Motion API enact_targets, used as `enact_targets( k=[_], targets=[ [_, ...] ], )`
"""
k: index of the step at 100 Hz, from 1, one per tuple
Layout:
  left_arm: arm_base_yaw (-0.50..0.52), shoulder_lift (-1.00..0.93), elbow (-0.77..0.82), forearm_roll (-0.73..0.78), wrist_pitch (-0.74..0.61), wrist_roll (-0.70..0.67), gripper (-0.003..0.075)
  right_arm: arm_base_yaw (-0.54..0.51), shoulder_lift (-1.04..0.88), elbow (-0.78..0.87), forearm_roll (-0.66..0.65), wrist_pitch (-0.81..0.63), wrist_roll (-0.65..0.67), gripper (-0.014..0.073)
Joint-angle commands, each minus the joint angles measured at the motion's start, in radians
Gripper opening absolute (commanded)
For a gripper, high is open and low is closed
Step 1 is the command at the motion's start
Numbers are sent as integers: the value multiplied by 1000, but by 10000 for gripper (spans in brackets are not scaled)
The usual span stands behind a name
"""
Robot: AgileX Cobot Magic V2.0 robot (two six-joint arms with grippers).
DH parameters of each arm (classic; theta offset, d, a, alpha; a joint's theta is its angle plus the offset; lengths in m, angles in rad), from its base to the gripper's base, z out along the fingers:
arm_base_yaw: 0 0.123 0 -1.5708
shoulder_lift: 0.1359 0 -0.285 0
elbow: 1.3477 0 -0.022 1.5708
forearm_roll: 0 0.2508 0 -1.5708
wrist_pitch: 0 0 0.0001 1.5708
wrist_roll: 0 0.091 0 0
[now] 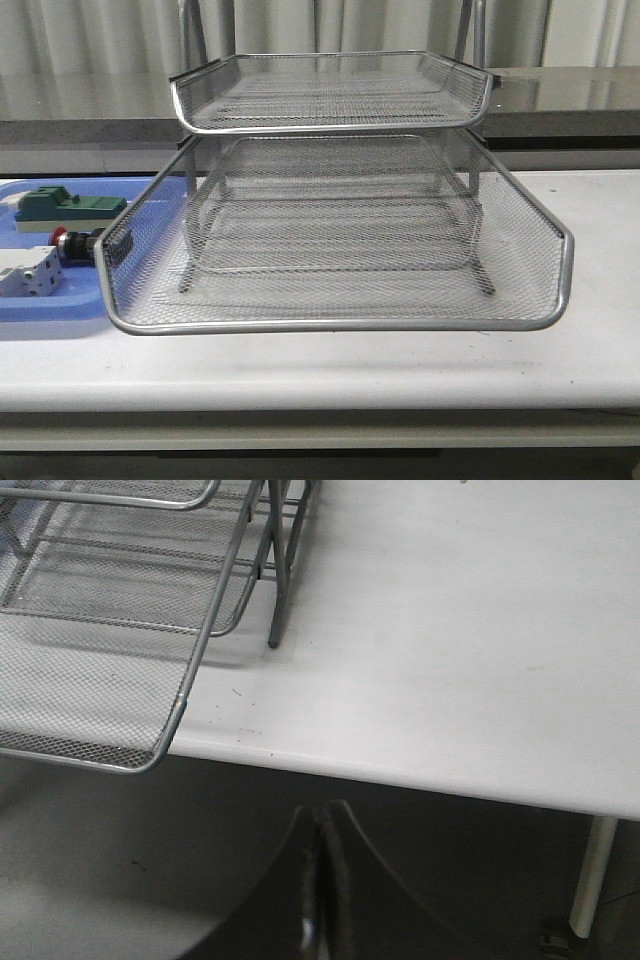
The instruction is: Place button on rack with both arms
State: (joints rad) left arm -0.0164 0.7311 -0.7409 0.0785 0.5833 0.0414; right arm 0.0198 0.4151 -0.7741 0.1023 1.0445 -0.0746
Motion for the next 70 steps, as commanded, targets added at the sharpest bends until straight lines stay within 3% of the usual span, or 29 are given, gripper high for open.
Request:
enact_targets(
  k=[1, 17, 53, 62, 70],
  targets=[
    [1, 127, -119, 15, 40, 28, -20, -5, 8, -23, -3, -59, -3, -71],
    [1, 338, -264, 15, 124, 37, -20, -5, 8, -23, -3, -59, -3, -71],
    [1, 626, -396, 34, 125, 125, -5, -5, 8, -23, -3, -59, -3, -71],
    [-8, 638, -396, 34, 125, 135, 89, -5, 8, -23, -3, -59, -3, -71],
    [-16, 638, -396, 38, 125, 139, 247, -5, 8, -23, -3, -59, -3, -71]
  ],
)
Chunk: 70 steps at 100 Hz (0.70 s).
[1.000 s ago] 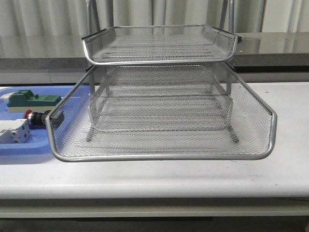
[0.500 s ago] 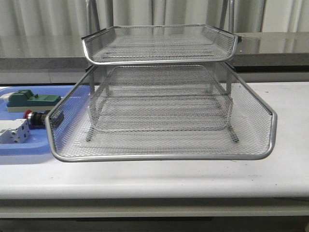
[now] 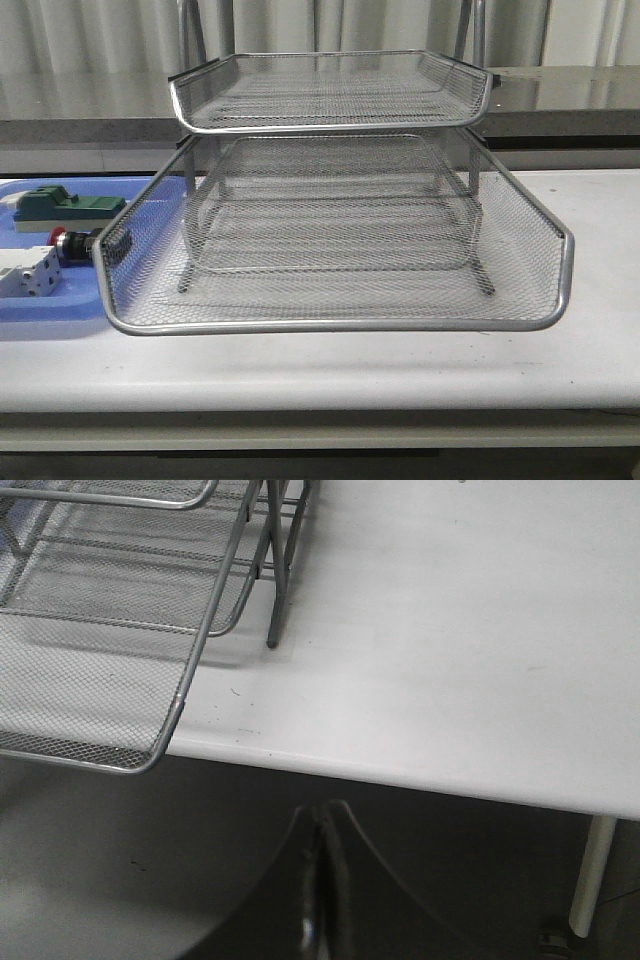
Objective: Place button on rack with both arms
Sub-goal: 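Lower the left gripper over the red push button and grasp it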
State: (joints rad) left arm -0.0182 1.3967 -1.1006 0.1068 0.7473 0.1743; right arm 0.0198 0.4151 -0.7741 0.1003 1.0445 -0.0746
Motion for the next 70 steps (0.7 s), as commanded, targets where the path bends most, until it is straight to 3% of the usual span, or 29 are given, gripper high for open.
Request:
enact_targets(
  k=[1, 14, 23, 70],
  targets=[
    [-14, -27, -36, 10, -39, 8, 262, -5, 8, -23, -1, -59, -3, -71],
    [-14, -27, -36, 14, -39, 8, 533, -5, 8, -23, -1, -59, -3, -71],
    [-14, -27, -36, 14, -39, 8, 639, -5, 8, -23, -1, -59, -3, -71],
    [-14, 3, -100, -39, -100, 8, 640, -5, 8, -23, -1, -59, -3, -71]
  ],
)
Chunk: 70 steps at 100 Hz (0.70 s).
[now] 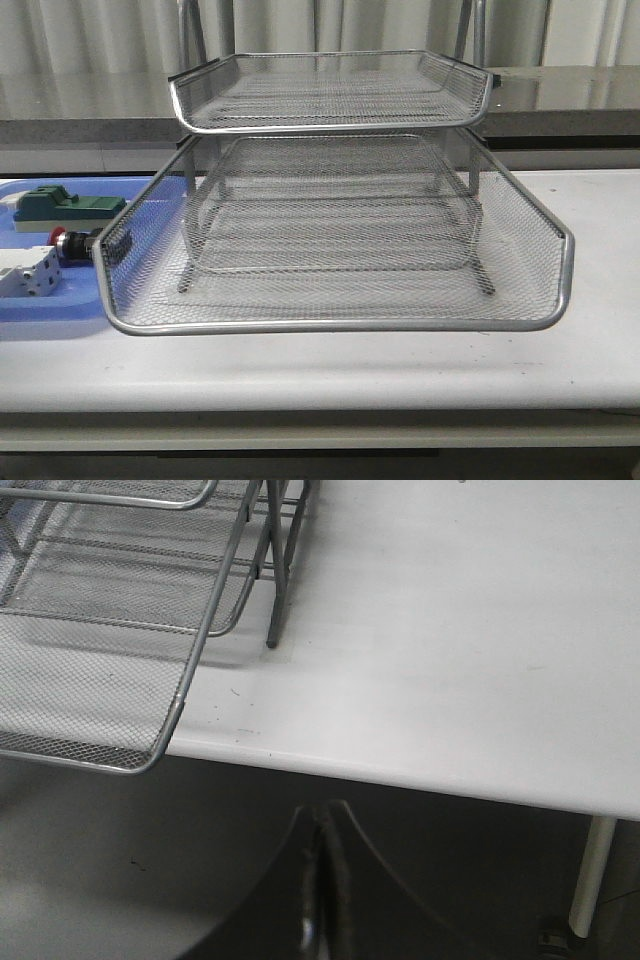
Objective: Place button on rack with both arms
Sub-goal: 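Lower the left gripper over the red push button and grasp it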
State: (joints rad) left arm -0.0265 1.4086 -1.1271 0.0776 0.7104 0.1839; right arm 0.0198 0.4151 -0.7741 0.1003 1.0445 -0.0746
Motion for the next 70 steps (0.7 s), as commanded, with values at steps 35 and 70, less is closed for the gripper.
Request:
enact_targets(
  k=[35, 70],
  targets=[
    [-6, 264, -476, -112, 216, 304, 640, -5, 8, -23, -1, -59, -3, -71],
    [-8, 577, -813, -253, 425, 605, 640, -5, 8, -23, -1, -59, -3, -71]
  ],
)
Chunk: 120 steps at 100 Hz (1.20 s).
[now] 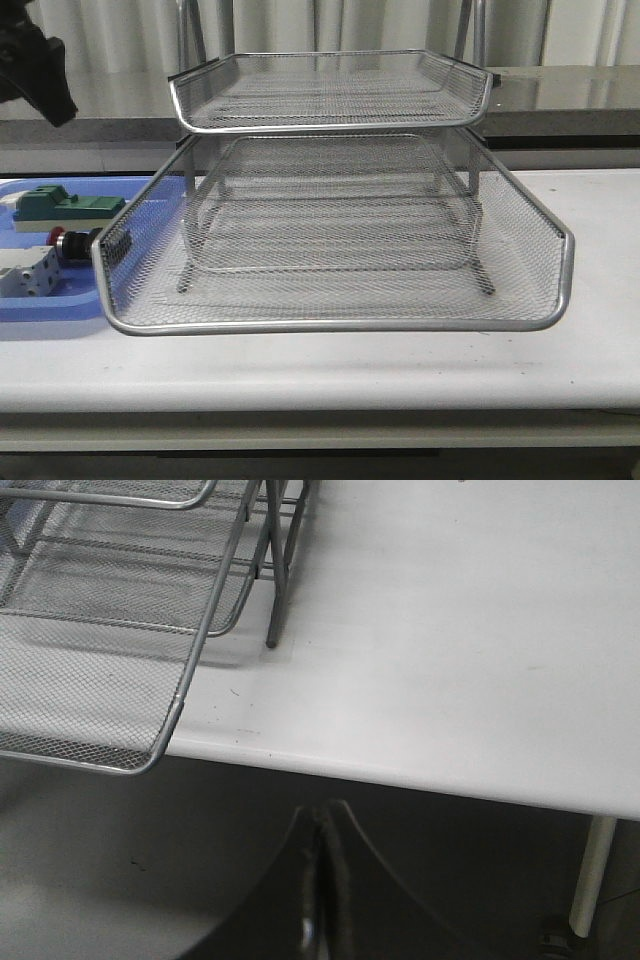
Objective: Place button on rack with both arms
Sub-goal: 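Lower the left gripper over the red push button and grasp it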
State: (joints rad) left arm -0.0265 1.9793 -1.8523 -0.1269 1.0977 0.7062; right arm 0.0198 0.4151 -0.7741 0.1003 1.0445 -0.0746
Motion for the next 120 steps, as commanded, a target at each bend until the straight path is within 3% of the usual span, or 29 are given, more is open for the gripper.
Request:
enact_targets(
  k=[1, 78, 120],
  targets=[
    [-8, 12, -97, -52, 43, 87, 640, -5, 8, -23, -1, -59, -3, -71],
    [-85, 193, -139, -29, 69, 362, 640, -5, 8, -23, -1, -59, -3, -71],
    [-85, 251, -139, 10, 38, 366, 640, -5, 8, -23, -1, -59, -3, -71]
  ],
)
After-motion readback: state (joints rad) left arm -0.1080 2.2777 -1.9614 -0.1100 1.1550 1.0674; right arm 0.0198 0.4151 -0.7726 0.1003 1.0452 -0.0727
